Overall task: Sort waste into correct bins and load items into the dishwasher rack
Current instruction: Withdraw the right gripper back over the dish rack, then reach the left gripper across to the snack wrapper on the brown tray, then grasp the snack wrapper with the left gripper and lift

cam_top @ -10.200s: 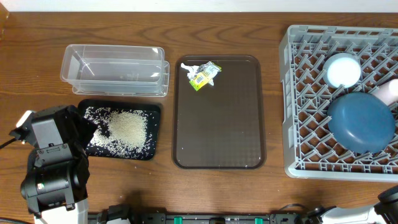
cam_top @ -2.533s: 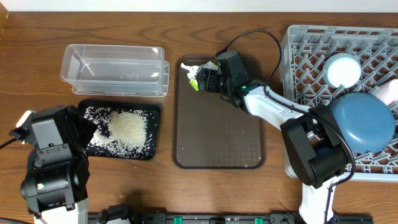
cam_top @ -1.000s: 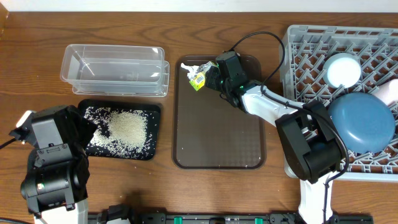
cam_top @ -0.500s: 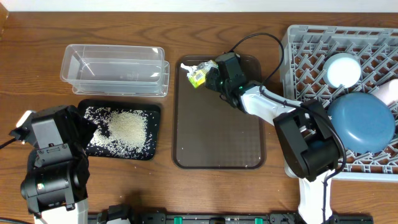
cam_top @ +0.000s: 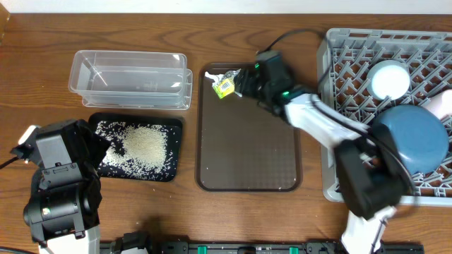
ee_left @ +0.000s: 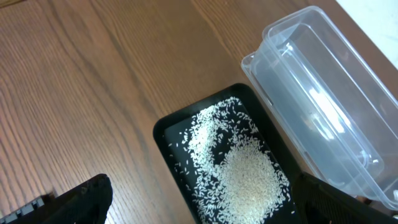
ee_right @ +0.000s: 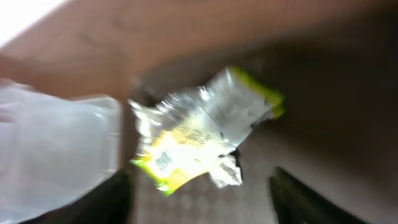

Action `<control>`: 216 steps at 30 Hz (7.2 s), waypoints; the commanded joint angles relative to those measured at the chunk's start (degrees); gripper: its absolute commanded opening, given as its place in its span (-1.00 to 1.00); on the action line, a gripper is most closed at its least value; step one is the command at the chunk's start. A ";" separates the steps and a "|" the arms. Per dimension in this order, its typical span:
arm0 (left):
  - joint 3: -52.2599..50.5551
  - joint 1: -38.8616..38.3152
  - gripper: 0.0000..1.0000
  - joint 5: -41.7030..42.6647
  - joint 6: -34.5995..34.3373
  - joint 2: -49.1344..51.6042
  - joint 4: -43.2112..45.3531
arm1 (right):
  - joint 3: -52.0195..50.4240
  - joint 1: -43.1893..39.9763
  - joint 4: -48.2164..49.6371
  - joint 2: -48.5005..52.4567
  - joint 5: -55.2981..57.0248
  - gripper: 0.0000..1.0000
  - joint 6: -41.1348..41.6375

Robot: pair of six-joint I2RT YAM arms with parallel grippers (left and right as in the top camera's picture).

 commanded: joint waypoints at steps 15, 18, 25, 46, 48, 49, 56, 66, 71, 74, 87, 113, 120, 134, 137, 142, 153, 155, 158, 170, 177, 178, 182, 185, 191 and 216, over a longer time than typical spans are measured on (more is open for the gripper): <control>0.72 0.24 0.88 -0.42 -0.09 0.00 -0.11 | 1.07 -24.57 -28.61 -26.08 11.89 0.98 -9.38; 0.72 0.24 0.88 -0.42 -0.09 0.00 -0.11 | 1.05 -29.97 -36.24 -25.92 18.05 0.98 -9.35; 0.72 0.24 0.88 -0.42 -0.09 0.00 -0.11 | 1.05 -36.98 -48.83 -25.62 18.91 0.99 -9.35; 0.72 0.24 0.88 41.31 -6.49 0.00 -5.49 | 1.03 -37.75 -50.01 -25.62 18.88 0.99 -9.35; 0.72 -0.15 0.88 49.92 -3.67 -0.02 -4.87 | 1.03 -37.75 -50.01 -25.62 18.88 0.98 -9.35; 0.72 -0.83 0.88 54.93 -0.24 0.00 -3.58 | 1.03 -37.75 -50.01 -25.62 18.88 0.99 -9.35; 2.19 -12.81 0.88 56.52 5.62 2.03 2.89 | 1.03 -37.75 -50.01 -25.62 18.88 0.98 -9.35; 28.37 -40.48 0.88 12.35 9.92 32.09 -10.29 | 1.03 -37.75 -50.01 -25.62 18.88 0.99 -9.35; 30.47 -44.50 0.88 -2.40 9.90 42.95 -0.31 | 1.03 -37.75 -50.01 -25.62 18.88 0.98 -9.35; 30.40 -44.68 0.89 -2.49 9.90 49.13 7.69 | 1.03 -37.75 -50.01 -25.62 18.88 0.98 -9.35; 30.40 -46.07 0.88 -1.66 44.68 71.47 31.71 | 1.03 -37.75 -50.01 -25.62 18.88 0.99 -9.35; 30.05 -45.83 0.18 -2.10 49.53 77.40 38.18 | 1.03 -37.75 -50.01 -25.62 18.88 0.98 -9.35; 30.05 -45.86 -0.32 -2.12 49.53 77.37 38.95 | 1.03 -37.75 -50.01 -25.62 18.88 0.98 -9.35; 30.08 -46.69 -0.88 -2.12 49.00 72.35 38.97 | 1.03 -37.75 -50.01 -25.62 18.88 0.99 -9.35; 30.08 -47.36 -0.88 -2.12 48.57 69.16 38.93 | 1.03 -37.75 -50.01 -25.62 18.88 0.98 -9.35; 30.08 -47.08 -0.69 -2.12 47.93 65.16 39.21 | 1.03 -37.75 -50.01 -25.62 18.88 0.98 -9.35; 29.97 -40.06 0.74 10.21 45.59 68.08 38.80 | 1.03 -37.75 -50.01 -25.64 18.88 0.98 -9.35; 29.94 -39.17 0.75 13.44 45.59 69.16 38.69 | 1.03 -37.75 -50.01 -25.62 18.88 0.99 -9.35; 29.90 -38.64 0.78 14.10 46.05 71.01 38.05 | 1.03 -37.75 -50.01 -25.62 18.88 0.98 -9.35; 29.86 -39.60 0.87 13.73 51.47 76.17 35.95 | 1.03 -37.75 -50.01 -25.62 18.88 0.99 -9.35; 29.64 -39.56 0.81 12.11 51.49 76.63 35.78 | 1.03 -37.75 -50.01 -25.62 18.88 0.98 -9.35; 29.64 -39.56 0.75 12.11 51.49 76.61 35.78 | 1.03 -37.75 -50.01 -25.62 18.88 0.99 -9.35; 29.64 -39.56 0.55 12.11 51.49 76.63 35.91 | 1.03 -37.75 -50.01 -25.62 18.88 0.98 -9.35; 29.64 -39.45 0.45 12.11 51.52 76.63 35.98 | 1.03 -37.75 -50.01 -25.62 18.88 0.99 -9.35; 29.49 -39.45 0.14 12.11 51.67 78.20 35.93 | 1.03 -37.75 -50.01 -25.62 18.88 0.98 -9.35; 29.44 -45.22 -0.88 12.11 51.41 68.96 28.94 | 1.03 -37.75 -50.01 -25.62 18.88 0.98 -9.35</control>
